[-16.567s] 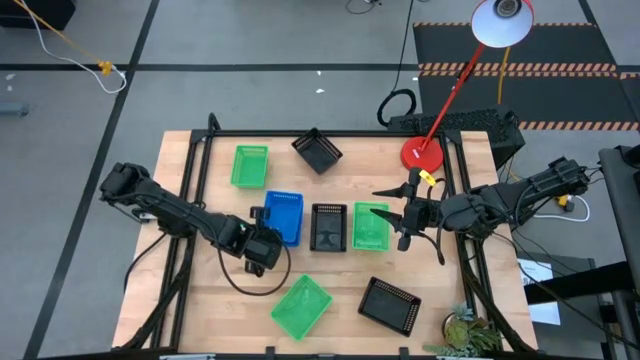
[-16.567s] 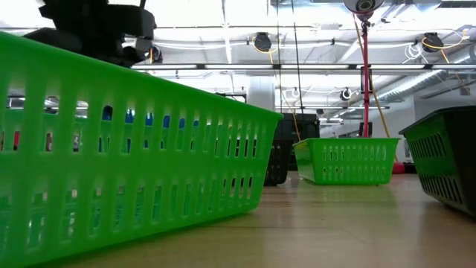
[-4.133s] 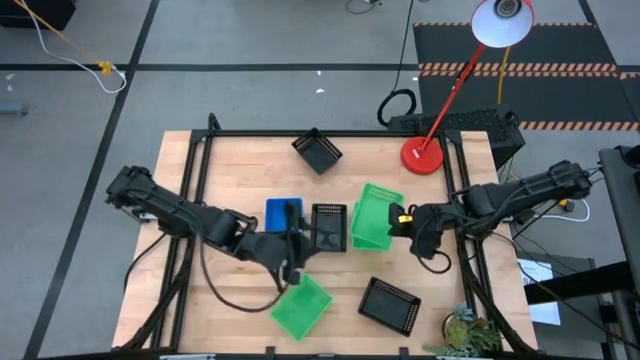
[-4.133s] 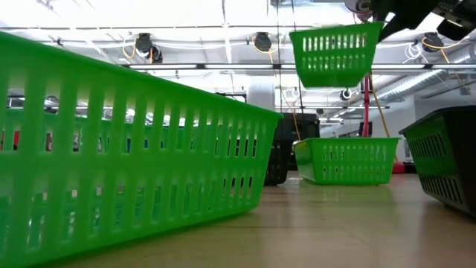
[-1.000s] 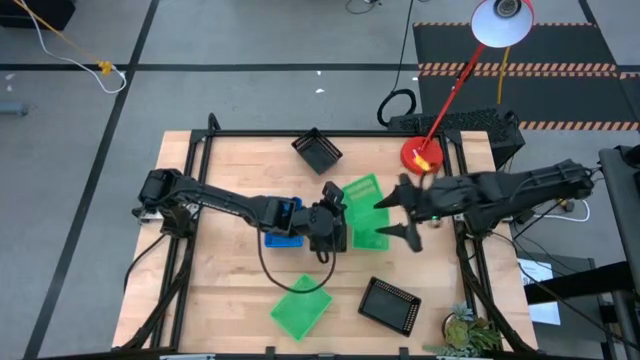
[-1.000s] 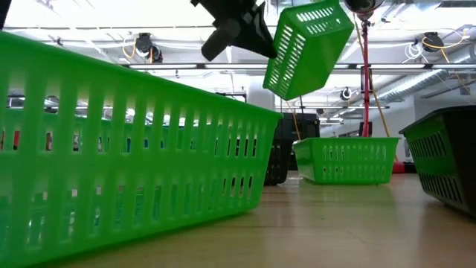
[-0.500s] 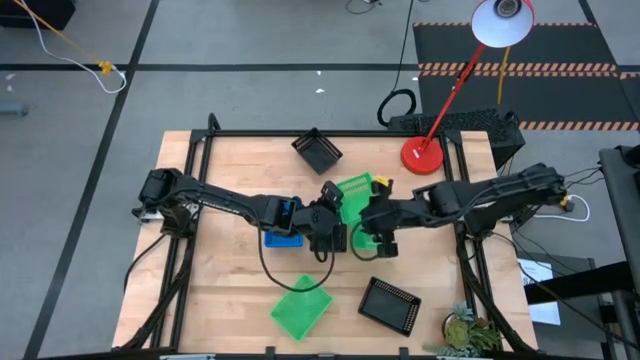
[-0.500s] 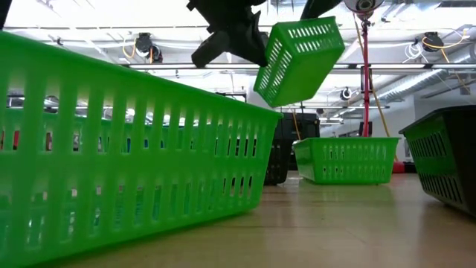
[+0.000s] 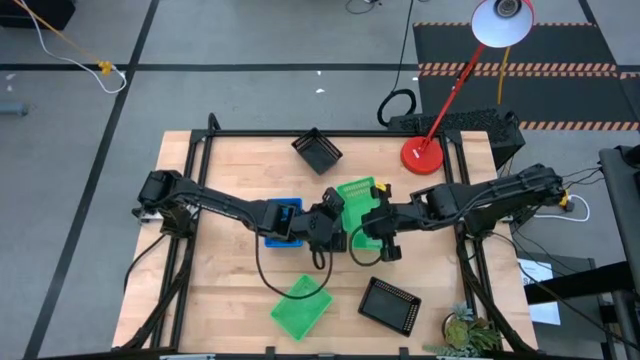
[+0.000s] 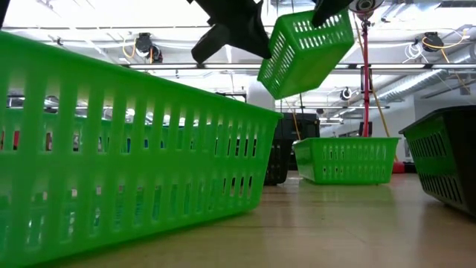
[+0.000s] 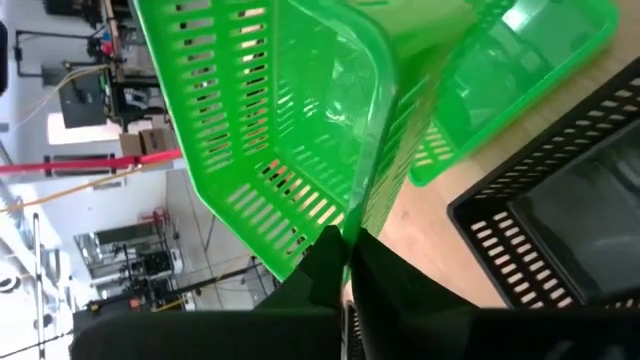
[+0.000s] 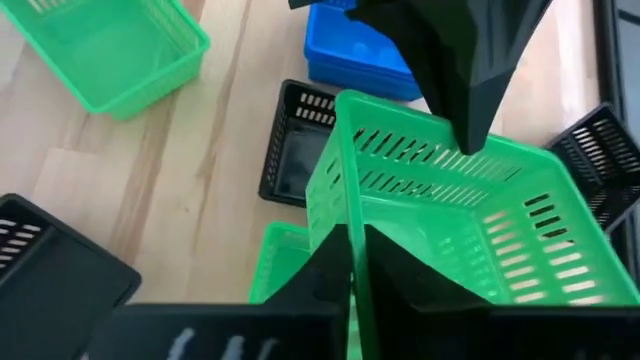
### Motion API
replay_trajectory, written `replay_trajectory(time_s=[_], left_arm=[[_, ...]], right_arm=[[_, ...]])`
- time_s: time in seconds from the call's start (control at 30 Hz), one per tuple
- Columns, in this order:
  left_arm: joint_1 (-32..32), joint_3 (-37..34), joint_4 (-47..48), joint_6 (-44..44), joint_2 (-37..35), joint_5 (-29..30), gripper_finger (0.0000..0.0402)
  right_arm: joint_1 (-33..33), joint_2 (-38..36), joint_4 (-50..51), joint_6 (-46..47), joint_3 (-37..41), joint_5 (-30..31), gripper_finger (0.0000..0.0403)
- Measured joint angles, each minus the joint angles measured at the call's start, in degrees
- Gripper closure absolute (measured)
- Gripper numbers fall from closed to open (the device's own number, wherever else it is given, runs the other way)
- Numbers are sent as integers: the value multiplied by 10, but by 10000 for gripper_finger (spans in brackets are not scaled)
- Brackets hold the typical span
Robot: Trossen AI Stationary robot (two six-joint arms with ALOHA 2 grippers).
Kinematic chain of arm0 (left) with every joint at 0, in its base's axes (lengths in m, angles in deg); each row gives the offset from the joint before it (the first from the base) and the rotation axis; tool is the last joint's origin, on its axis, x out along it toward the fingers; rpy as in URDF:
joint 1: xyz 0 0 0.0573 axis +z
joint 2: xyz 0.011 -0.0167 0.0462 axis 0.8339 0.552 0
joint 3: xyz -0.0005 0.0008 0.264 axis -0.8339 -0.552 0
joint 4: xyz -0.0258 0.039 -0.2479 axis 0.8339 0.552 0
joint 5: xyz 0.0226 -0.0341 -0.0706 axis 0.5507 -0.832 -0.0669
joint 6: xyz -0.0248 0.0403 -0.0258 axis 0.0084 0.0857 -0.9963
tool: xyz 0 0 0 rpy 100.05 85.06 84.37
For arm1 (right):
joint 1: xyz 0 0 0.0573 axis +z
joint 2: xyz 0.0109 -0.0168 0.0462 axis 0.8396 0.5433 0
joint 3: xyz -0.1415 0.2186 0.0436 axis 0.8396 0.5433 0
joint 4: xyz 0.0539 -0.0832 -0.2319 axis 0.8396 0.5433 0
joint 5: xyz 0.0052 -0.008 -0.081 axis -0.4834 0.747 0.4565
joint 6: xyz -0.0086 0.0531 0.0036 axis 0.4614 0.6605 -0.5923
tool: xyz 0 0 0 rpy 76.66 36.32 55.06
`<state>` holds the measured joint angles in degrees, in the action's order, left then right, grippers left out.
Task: Stack baskets by color
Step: Stack the bottom green bin on top of stacked green bins
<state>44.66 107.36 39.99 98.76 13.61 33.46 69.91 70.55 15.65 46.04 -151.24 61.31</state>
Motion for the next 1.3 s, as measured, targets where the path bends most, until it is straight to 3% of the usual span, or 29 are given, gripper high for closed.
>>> replay_trajectory(time_s=[0.13, 0.33, 0.53, 0.63, 1.03, 1.3], left_arm=[[-1, 0, -14, -11, 0, 3, 359], [-16, 0, -47, -27, 0, 9, 271], [-46, 0, -85, -54, -2, 133, 194], [-53, 0, -68, -119, -16, 156, 175], [-61, 0, 237, -554, -76, 144, 199], [-110, -4, 296, -694, -77, 134, 215]], right_arm=[[1, 0, 8, 11, 0, 0, 393], [7, 0, 21, 37, 0, 7, 397], [27, 0, 31, 60, 0, 5, 400], [42, 0, 31, 72, 0, 6, 400], [112, 0, 39, 130, 1, 62, 400], [148, 0, 40, 149, 3, 97, 400]])
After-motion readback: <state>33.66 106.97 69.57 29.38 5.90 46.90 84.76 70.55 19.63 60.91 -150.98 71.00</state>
